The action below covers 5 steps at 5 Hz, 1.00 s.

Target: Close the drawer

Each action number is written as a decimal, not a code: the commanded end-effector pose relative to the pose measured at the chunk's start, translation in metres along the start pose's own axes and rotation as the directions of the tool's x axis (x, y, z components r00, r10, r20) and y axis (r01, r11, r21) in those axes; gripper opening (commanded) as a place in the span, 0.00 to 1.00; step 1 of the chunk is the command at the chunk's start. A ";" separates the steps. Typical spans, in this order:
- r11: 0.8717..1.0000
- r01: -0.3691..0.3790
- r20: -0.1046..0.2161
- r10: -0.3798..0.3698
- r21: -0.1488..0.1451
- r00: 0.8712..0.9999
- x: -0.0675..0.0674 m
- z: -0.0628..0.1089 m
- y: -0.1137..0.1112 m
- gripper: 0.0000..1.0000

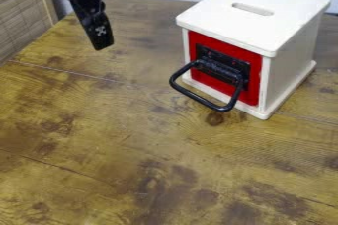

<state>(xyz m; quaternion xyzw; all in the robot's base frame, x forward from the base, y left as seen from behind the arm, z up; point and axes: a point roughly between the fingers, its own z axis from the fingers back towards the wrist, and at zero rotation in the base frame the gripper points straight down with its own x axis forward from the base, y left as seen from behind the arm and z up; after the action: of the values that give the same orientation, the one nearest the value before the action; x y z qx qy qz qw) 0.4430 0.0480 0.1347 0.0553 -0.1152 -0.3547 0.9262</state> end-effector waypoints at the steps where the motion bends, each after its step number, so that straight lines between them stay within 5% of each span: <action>1: 0.994 -0.031 0.079 0.023 0.101 0.997 -0.002 0.052 0.013 1.00; 3: 0.986 -0.111 0.080 0.101 0.127 0.992 -0.017 0.058 0.027 1.00; 5: 0.987 -0.092 0.092 0.080 0.135 0.993 0.009 0.034 0.019 1.00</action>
<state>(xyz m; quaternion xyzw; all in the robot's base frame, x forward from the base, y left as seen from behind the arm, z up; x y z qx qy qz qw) 0.4490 0.0627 0.1457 0.0825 -0.1510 -0.3008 0.9380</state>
